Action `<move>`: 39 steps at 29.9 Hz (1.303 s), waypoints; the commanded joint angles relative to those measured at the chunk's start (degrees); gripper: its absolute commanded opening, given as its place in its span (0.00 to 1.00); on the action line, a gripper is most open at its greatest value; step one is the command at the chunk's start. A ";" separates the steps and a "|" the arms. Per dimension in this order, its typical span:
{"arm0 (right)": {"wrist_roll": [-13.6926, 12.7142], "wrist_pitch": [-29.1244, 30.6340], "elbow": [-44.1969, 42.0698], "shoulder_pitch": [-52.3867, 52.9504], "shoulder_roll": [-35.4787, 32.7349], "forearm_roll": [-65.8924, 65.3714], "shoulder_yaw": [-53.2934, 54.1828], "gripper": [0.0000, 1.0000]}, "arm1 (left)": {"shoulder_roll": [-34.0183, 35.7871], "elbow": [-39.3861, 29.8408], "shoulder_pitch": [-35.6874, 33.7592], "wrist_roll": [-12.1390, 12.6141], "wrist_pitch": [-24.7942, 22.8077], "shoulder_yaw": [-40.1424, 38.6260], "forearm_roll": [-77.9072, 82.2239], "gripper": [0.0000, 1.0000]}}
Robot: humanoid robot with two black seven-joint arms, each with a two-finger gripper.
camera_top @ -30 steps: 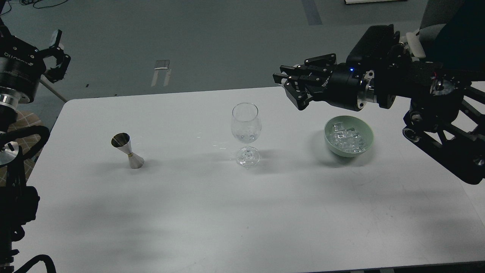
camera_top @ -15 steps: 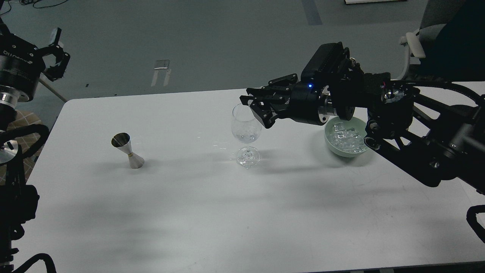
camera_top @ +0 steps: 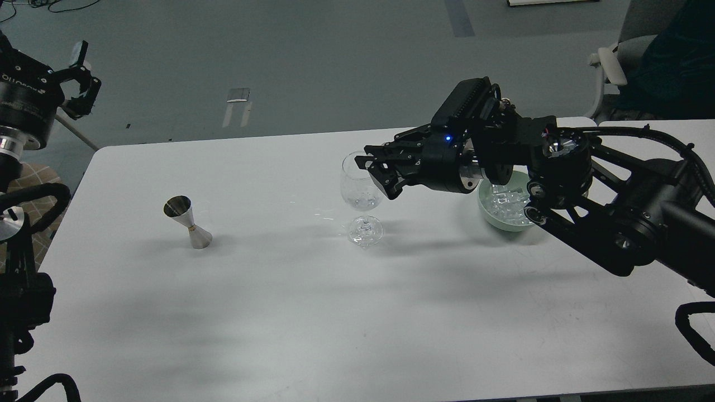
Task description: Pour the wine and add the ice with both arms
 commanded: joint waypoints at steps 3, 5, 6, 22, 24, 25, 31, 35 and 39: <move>0.01 -0.09 -1.58 0.15 1.92 0.01 0.12 0.11 | -0.07 -0.06 0.22 0.00 0.00 0.01 0.00 0.98; 0.01 -0.09 -1.76 0.67 2.27 0.01 0.13 0.11 | -0.07 -0.06 0.22 0.00 0.00 0.01 0.00 0.98; 0.01 -0.09 -1.85 0.94 2.36 0.01 0.12 0.11 | 0.02 0.02 0.22 0.00 0.00 0.01 0.00 0.98; 0.01 -0.09 -6.51 2.61 4.99 0.01 -0.05 0.12 | -0.07 -0.06 0.31 0.00 0.00 -0.08 -0.09 0.98; 0.01 -0.09 -6.59 2.70 5.26 0.01 -0.05 0.13 | -0.07 -0.06 0.31 0.00 0.00 -0.16 -0.09 0.98; 0.01 -0.09 -6.59 2.70 5.26 0.01 -0.05 0.13 | -0.07 -0.06 0.31 0.00 0.00 -0.16 -0.09 0.98; -0.08 -0.26 -7.30 3.05 5.87 0.01 -0.05 0.24 | -0.16 0.02 0.31 0.00 0.00 -0.16 -0.09 0.98; -0.17 -0.26 -7.30 3.14 5.87 0.01 -0.05 0.29 | -0.16 -0.06 0.31 0.00 0.00 -0.25 -0.09 0.98; -0.17 -0.53 -7.30 3.14 5.87 0.01 0.04 0.37 | -0.16 0.02 0.31 0.00 0.00 -0.25 -0.09 0.98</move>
